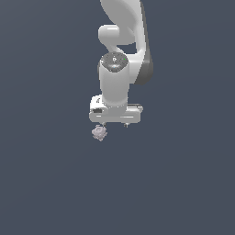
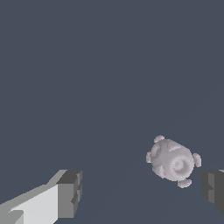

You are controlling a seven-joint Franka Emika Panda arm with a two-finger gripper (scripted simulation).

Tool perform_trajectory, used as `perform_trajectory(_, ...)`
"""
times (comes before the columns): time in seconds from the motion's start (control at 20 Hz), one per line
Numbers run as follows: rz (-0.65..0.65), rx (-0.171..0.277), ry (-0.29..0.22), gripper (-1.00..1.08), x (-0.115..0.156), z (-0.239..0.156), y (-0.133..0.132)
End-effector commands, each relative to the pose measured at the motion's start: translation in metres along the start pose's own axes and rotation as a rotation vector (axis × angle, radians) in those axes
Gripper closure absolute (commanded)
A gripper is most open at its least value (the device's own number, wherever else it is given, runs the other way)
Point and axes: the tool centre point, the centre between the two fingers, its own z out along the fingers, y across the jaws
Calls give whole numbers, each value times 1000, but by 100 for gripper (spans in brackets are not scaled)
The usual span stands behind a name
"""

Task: Pick up the object and move it to a goal position.

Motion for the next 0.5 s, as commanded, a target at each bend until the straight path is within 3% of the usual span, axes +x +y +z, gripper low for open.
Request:
perform_trajectory(0.0, 0, 0, 0, -92, 0, 0, 0)
perform_trajectory(0.45, -54, -19, 35, -92, 6, -15, 2)
